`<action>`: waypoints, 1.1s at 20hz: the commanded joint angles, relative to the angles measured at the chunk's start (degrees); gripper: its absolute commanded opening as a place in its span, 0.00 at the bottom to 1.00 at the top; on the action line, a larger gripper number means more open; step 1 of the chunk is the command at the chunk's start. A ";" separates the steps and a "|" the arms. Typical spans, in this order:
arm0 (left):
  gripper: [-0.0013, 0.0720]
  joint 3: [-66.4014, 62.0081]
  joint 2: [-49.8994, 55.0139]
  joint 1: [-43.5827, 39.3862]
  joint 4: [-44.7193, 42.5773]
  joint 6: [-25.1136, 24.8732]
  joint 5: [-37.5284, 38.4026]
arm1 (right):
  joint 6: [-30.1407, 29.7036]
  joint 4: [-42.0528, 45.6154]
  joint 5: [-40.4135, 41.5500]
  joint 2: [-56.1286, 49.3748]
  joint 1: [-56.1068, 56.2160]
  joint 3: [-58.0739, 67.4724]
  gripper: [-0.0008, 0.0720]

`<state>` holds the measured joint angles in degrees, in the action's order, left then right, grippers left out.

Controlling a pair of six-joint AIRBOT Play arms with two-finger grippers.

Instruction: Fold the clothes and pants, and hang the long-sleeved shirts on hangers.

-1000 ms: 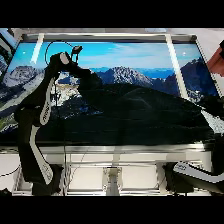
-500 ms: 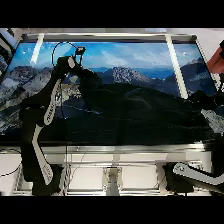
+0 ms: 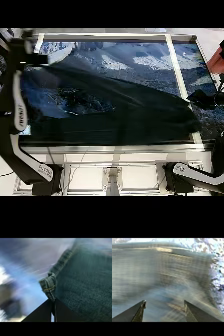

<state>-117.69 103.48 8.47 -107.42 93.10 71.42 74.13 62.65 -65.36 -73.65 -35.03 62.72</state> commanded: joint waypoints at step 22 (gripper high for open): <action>0.05 10.43 -2.38 12.48 0.94 -3.54 17.16 | 15.45 5.75 3.06 -33.27 19.06 27.82 0.69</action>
<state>-107.31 101.08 20.82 -105.49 90.00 88.42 87.22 66.37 -61.54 -104.86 -16.53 88.71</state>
